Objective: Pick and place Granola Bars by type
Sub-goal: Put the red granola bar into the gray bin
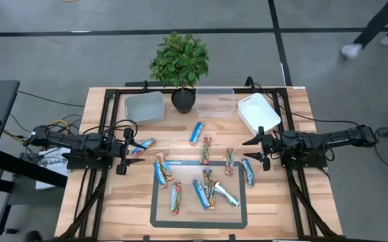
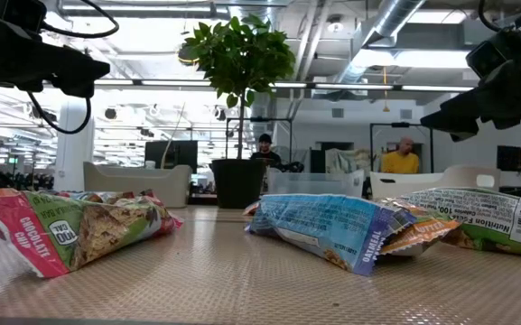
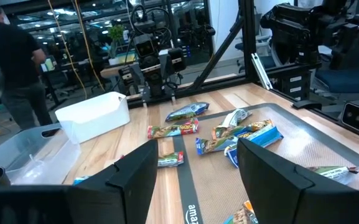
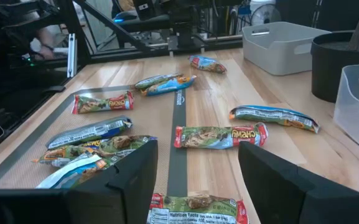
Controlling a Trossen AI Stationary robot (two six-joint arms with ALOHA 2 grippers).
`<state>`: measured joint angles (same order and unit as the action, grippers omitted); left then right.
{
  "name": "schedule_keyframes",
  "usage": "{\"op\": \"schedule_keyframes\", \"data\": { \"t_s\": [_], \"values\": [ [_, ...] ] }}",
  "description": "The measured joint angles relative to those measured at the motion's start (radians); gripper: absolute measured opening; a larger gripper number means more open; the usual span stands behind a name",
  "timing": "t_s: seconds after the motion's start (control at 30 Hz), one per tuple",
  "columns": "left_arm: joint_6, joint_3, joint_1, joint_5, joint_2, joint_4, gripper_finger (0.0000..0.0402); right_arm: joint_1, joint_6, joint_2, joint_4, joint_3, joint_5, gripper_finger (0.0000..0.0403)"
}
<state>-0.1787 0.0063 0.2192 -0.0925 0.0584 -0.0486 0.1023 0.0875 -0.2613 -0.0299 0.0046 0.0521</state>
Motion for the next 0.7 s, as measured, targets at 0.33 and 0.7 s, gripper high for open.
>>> {"op": "schedule_keyframes", "data": {
  "t_s": [0.33,0.7],
  "values": [
    [0.001,0.000,0.000,0.000,0.000,0.000,0.0212,0.000,0.000,0.000,0.000,0.000,0.000,0.0219],
    [0.009,0.000,0.000,0.008,0.001,0.002,0.0212,0.000,0.000,0.000,0.000,0.000,0.000,0.0219]
  ]
}}
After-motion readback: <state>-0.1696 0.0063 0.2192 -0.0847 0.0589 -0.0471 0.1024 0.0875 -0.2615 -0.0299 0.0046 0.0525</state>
